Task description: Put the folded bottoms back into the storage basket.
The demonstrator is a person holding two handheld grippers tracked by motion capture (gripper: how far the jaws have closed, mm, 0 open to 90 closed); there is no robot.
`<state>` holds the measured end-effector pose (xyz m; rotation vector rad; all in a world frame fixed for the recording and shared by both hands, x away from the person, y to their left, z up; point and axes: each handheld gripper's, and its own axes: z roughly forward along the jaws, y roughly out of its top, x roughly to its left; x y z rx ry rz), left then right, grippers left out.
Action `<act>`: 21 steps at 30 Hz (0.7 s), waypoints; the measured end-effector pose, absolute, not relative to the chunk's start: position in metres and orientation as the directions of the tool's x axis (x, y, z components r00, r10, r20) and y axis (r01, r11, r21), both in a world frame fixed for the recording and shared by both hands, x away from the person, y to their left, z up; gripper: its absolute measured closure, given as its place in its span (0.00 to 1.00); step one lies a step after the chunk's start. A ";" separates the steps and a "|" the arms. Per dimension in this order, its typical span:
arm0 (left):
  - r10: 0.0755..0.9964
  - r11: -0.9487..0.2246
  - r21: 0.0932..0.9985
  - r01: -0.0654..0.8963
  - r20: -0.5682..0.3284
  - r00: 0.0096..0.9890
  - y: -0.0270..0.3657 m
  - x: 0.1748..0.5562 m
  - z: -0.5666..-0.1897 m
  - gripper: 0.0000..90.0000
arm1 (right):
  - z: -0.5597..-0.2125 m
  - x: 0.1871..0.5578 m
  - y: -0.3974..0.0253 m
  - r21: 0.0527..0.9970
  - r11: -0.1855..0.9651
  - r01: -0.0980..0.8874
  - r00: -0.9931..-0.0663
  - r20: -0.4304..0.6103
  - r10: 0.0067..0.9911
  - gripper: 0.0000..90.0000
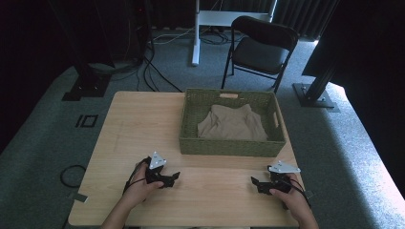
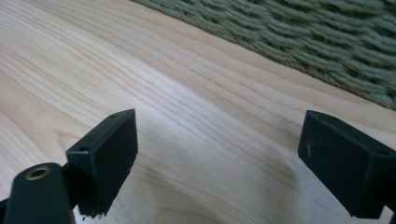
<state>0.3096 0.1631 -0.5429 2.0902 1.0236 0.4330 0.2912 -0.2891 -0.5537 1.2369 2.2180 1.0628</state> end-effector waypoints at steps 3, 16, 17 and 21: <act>0.795 -0.392 0.750 0.532 -0.015 0.607 0.167 0.309 -0.544 0.21 | -0.556 0.291 -0.291 0.762 0.329 0.558 -0.525 0.017 0.851 0.13; 0.875 -0.348 0.717 0.604 0.016 0.485 0.189 0.305 -0.553 0.20 | -0.559 0.289 -0.292 0.730 0.320 0.604 -0.476 0.008 0.879 0.14; 0.875 -0.348 0.717 0.604 0.017 0.484 0.189 0.305 -0.553 0.20 | -0.559 0.289 -0.292 0.730 0.319 0.604 -0.475 0.008 0.880 0.14; 0.879 -0.344 0.716 0.608 0.018 0.477 0.189 0.304 -0.553 0.19 | -0.559 0.289 -0.291 0.730 0.317 0.606 -0.471 0.008 0.882 0.14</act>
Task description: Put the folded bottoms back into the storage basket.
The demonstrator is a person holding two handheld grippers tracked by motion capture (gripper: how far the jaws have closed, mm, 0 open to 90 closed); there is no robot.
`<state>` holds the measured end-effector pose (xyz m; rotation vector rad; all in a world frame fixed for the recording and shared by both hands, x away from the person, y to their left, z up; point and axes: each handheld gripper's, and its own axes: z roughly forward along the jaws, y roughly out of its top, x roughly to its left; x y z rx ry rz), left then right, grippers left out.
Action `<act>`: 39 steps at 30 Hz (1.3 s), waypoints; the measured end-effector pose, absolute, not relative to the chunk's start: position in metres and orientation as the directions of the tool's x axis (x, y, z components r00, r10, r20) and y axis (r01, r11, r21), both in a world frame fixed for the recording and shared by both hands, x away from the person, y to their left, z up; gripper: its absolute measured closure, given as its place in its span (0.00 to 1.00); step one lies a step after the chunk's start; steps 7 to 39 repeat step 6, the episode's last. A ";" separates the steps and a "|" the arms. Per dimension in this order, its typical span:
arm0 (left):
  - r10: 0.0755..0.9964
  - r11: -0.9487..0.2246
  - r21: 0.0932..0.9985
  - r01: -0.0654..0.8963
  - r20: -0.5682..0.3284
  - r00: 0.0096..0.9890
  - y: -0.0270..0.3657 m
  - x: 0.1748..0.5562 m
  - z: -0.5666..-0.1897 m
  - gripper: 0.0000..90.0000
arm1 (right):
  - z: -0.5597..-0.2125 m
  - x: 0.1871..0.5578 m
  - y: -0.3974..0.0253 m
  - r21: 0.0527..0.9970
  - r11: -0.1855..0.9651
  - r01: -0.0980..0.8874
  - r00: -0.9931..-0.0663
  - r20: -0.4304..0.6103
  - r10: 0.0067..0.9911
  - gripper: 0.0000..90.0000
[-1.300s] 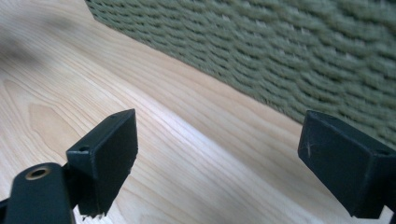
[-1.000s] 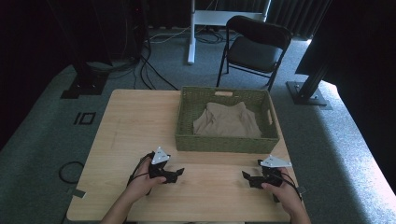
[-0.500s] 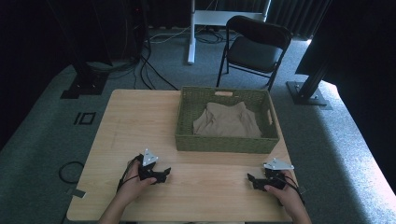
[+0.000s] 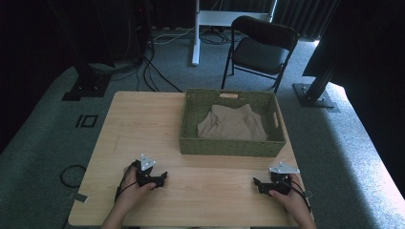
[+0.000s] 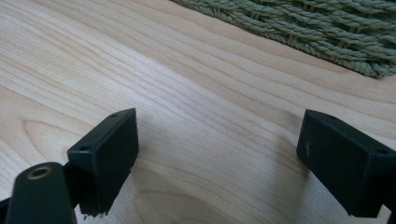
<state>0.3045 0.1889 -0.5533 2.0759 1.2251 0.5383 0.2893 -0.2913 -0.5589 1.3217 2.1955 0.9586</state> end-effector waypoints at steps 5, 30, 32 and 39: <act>0.882 -0.340 0.715 0.610 0.017 0.472 0.188 0.304 -0.553 0.18 | -0.559 0.289 -0.291 0.730 0.316 0.606 -0.471 0.009 0.882 0.14; 0.882 -0.340 0.715 0.611 0.017 0.472 0.188 0.304 -0.553 0.18 | -0.559 0.289 -0.291 0.730 0.316 0.606 -0.471 0.009 0.882 0.14; 0.882 -0.340 0.715 0.611 0.017 0.472 0.188 0.304 -0.553 0.18 | -0.559 0.289 -0.291 0.730 0.316 0.606 -0.471 0.009 0.882 0.14; 0.882 -0.340 0.715 0.611 0.017 0.472 0.188 0.304 -0.553 0.18 | -0.559 0.289 -0.291 0.730 0.316 0.606 -0.471 0.009 0.882 0.14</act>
